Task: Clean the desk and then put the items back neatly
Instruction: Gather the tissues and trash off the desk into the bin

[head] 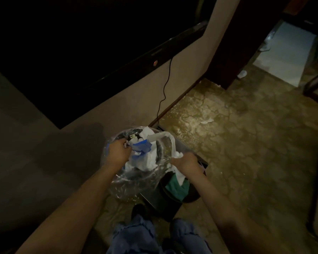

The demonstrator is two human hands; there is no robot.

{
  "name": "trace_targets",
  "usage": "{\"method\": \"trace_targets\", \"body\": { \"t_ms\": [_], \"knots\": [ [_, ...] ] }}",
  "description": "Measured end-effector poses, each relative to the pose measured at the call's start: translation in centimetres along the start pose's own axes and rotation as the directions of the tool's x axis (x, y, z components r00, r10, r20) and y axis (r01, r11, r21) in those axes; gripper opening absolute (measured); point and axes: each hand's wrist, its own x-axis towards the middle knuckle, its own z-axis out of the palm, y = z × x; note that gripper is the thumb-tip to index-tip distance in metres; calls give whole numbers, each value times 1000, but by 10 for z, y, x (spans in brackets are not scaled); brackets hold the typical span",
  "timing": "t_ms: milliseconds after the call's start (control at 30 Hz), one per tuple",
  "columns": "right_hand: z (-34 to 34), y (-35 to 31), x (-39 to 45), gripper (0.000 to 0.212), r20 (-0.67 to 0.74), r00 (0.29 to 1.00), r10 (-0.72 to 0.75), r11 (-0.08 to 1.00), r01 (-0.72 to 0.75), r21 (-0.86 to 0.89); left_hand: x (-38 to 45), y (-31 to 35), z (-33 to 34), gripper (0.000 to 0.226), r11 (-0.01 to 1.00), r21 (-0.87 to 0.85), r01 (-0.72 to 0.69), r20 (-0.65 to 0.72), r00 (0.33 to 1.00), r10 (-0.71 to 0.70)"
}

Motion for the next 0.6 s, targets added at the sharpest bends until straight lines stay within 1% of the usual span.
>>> {"method": "trace_targets", "body": {
  "t_ms": [33,100,200,300,333,367,400,433,467,500,533,567,600],
  "knots": [
    [5,-6,5,43,8,1000,-5,1000,5,-10,6,-4,3,14,1000,27,9,35,999,-10],
    [14,-16,15,36,22,1000,4,999,-3,-44,16,-10,9,12,997,74,32,113,993,-41],
    [28,-27,26,27,17,1000,2,994,0,-109,32,-23,23,14,995,76,59,234,969,-76],
    [39,-30,36,28,28,999,-17,991,21,-133,44,-32,35,10,988,156,8,365,929,-66],
    [41,-30,38,27,27,999,-19,989,23,-148,45,-33,37,10,980,196,-10,418,905,-75],
    [43,-31,41,24,28,999,-19,987,23,-158,47,-33,37,5,971,236,-30,485,870,-91],
    [46,-32,43,19,36,999,-12,985,18,-172,48,-34,36,11,966,256,-35,557,822,-118],
    [50,-35,47,13,52,999,2,979,9,-202,51,-36,35,30,966,255,-36,616,777,-134],
    [54,-38,49,15,61,998,8,967,8,-254,54,-39,31,47,969,244,-20,653,742,-149],
    [59,-41,51,24,71,997,8,950,15,-312,57,-42,27,59,974,226,-15,663,735,-142],
    [65,-44,54,30,85,996,3,930,28,-366,60,-44,22,65,977,214,-5,651,746,-139],
    [71,-46,58,34,104,995,-6,915,48,-402,63,-45,17,66,980,199,7,628,766,-133],
    [76,-49,61,36,116,993,-17,900,66,-430,66,-47,12,62,982,190,21,597,792,-133]
  ]
}}
